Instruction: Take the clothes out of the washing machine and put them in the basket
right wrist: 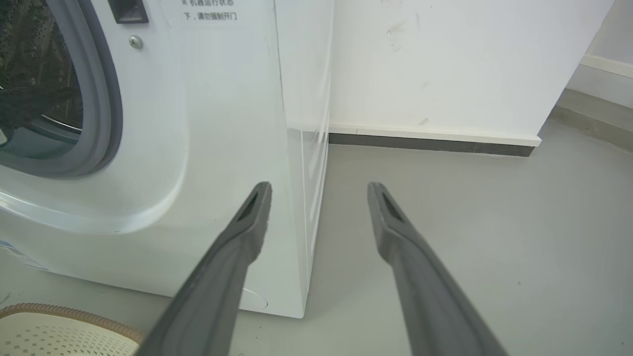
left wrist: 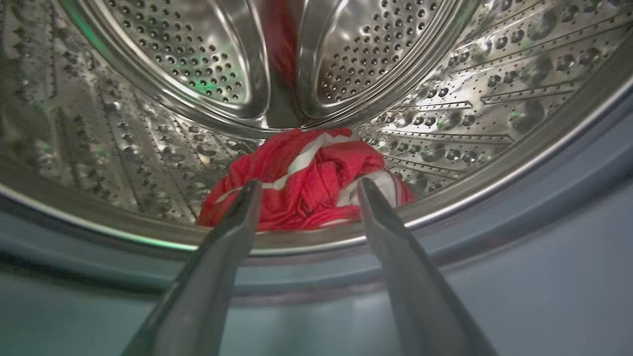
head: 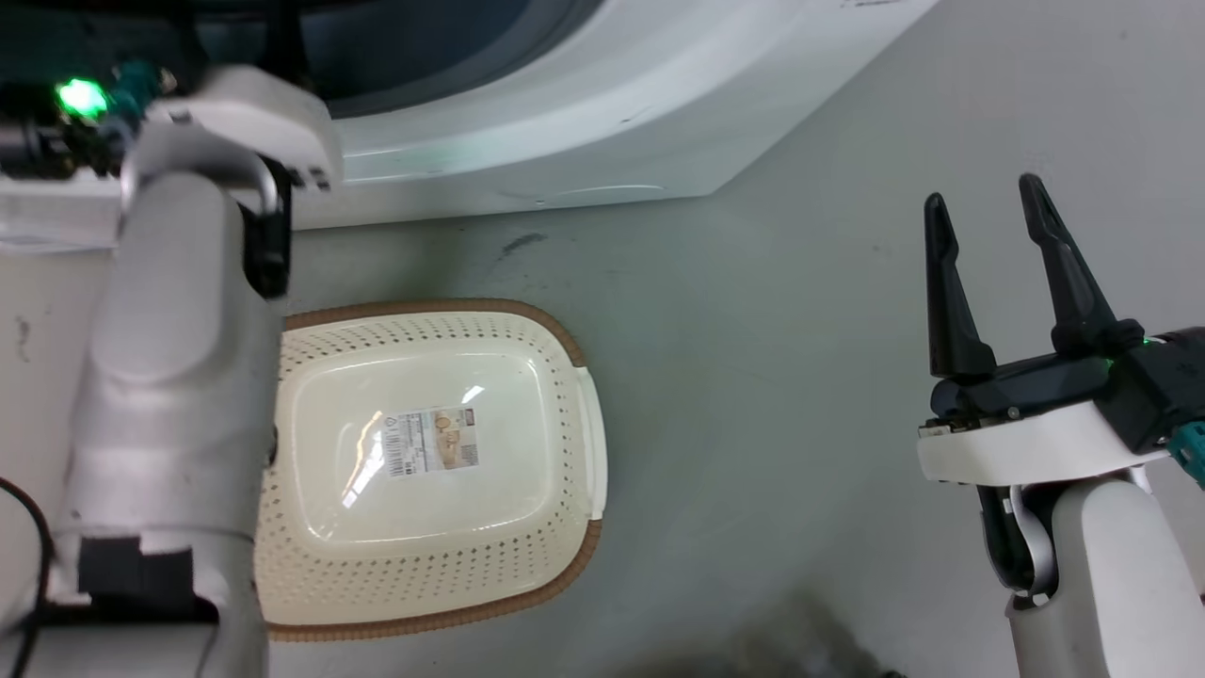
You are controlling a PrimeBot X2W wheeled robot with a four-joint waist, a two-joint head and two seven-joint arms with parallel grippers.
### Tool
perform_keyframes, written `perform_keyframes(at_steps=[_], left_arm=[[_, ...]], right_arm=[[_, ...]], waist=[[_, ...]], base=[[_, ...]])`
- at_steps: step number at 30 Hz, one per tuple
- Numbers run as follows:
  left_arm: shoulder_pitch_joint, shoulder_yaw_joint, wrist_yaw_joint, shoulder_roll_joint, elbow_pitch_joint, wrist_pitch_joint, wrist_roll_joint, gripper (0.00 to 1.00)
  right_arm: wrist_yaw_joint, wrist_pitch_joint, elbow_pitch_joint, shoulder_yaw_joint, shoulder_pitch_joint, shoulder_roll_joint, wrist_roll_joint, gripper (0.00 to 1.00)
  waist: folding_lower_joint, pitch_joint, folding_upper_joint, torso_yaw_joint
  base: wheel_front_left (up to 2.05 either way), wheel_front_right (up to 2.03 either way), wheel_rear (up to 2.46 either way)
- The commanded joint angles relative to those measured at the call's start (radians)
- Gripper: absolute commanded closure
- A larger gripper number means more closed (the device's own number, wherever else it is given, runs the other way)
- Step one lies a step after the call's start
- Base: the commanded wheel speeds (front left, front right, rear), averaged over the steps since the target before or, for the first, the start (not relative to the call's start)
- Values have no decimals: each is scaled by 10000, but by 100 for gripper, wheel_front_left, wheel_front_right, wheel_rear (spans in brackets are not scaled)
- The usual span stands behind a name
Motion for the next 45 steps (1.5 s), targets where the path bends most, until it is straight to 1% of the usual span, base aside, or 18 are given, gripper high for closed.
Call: perform_keyframes(at_steps=[1, 5, 11, 16, 21, 23, 25, 30, 36, 41, 42, 43, 44, 45], left_arm=[[-345, 11, 4, 87, 202, -26, 40, 0], [-1347, -124, 6, 371, 1090, 247, 180, 0], [-2763, -354, -177, 886, 2293, 1187, 389, 0], [-3812, -560, -426, 1343, 3030, 2234, 525, 0], [-4705, -708, -651, 1635, 3623, 3484, 553, 0], [-4980, -799, -700, 1796, 3770, 3920, 625, 0], [-5387, -946, -717, 2084, 3886, 4516, 776, 0], [-5827, -1026, -650, 2504, 4053, 5589, 826, 0], [-6174, -1075, -711, 2690, 4098, 6945, 713, 0], [-6296, -1158, -606, 2718, 4027, 8155, 717, 0], [-6314, -1192, -547, 2743, 3907, 8247, 752, 19], [-6284, -1222, -520, 2768, 3789, 8322, 793, 56], [-6227, -1226, -485, 2785, 3691, 8406, 781, 100], [-6162, -1224, -430, 2803, 3550, 8415, 761, 100]], right_arm=[[-7, -61, 3, 66, -231, 16, 94, 0], [-7, -63, -51, 231, -263, 18, 319, 0], [-7, -66, -51, 540, -382, 15, 617, 0], [-7, -53, -9, 817, -470, 16, 861, 0], [-7, -48, 49, 1047, -650, 16, 1140, 0], [-5, -49, 70, 1141, -670, 19, 1252, 0], [-5, -49, 90, 1312, -744, 18, 1404, 0], [-7, -49, 49, 1503, -790, 18, 1648, 0], [-5, -49, 54, 1629, -708, 20, 1820, 0], [-5, -48, 47, 1813, -714, 18, 1935, 0], [-7, -49, 38, 1840, -720, 18, 1965, 0], [-5, -49, 30, 1866, -731, 16, 2003, 0], [-5, -48, 27, 1885, -738, 16, 2046, 0], [-5, -49, 33, 1906, -744, 16, 2054, 0]], waist=[[-1, 148, 0, -182], [-1, 266, 0, -364], [-1, 493, 0, -727], [-1, 820, 0, -1076], [-1, 1175, 0, -1441], [-1, 1306, 0, -1600], [-1, 1488, 0, -1839], [-1, 1735, 0, -2185], [-1, 1897, 0, -2370], [-1, 1942, 0, -2470], [-1, 1952, 0, -2489], [-1, 1954, 0, -2508], [-1, 1949, 0, -2525], [-1, 1943, 0, -2541]], base=[[0, 0, 0], [0, 0, 0], [0, 0, 0], [0, 0, 0], [0, 0, 0], [0, 0, 0], [0, 0, 0], [0, 0, 0], [0, 0, 0], [0, 0, 0], [0, 0, 0], [0, 0, 0], [0, 0, 0], [0, 0, 0]])
